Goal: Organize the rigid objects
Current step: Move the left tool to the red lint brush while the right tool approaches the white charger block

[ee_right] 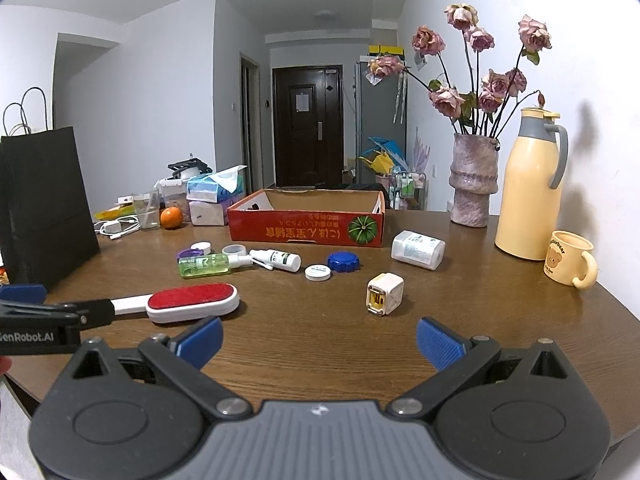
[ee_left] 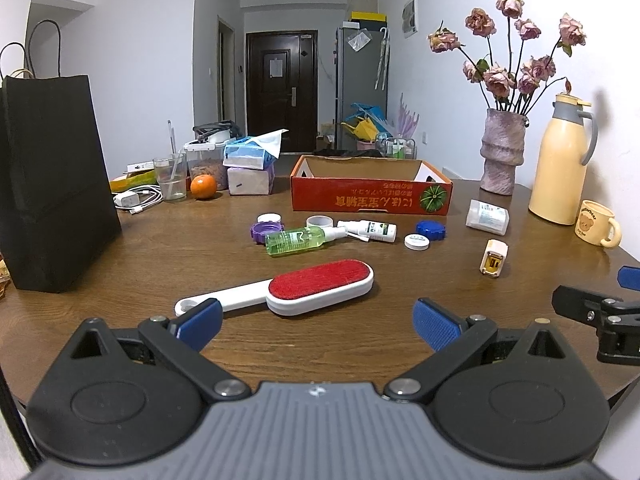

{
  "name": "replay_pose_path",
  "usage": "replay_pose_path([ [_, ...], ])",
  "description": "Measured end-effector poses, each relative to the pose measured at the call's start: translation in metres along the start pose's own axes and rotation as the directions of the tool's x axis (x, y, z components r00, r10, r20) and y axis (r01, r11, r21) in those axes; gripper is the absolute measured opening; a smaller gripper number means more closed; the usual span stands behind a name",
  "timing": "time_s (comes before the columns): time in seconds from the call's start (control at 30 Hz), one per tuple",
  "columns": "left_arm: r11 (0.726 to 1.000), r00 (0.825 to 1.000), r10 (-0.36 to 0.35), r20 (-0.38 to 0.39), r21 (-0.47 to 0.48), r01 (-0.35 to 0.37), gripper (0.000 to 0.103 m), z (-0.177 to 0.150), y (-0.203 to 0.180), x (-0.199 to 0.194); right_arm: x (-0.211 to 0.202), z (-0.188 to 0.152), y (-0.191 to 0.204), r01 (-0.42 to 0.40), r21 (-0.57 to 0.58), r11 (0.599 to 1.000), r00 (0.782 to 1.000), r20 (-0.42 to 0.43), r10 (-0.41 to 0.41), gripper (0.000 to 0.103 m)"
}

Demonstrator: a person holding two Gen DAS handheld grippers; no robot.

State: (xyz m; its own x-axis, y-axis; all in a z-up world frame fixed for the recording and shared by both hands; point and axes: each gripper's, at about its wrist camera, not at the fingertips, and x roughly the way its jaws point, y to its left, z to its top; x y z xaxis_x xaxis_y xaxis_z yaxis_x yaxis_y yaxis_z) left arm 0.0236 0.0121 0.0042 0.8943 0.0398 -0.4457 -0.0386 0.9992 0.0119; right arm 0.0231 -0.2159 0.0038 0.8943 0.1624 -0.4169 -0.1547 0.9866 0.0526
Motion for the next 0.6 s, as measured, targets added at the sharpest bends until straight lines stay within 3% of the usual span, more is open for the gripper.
replay_pose_path([
  [0.6,1.0,0.997,-0.02,-0.076,0.003,0.021,0.103,0.005,0.003,0.057,0.049,0.002,-0.006,0.03,0.012,0.999,0.997,-0.076,-0.029,0.103],
])
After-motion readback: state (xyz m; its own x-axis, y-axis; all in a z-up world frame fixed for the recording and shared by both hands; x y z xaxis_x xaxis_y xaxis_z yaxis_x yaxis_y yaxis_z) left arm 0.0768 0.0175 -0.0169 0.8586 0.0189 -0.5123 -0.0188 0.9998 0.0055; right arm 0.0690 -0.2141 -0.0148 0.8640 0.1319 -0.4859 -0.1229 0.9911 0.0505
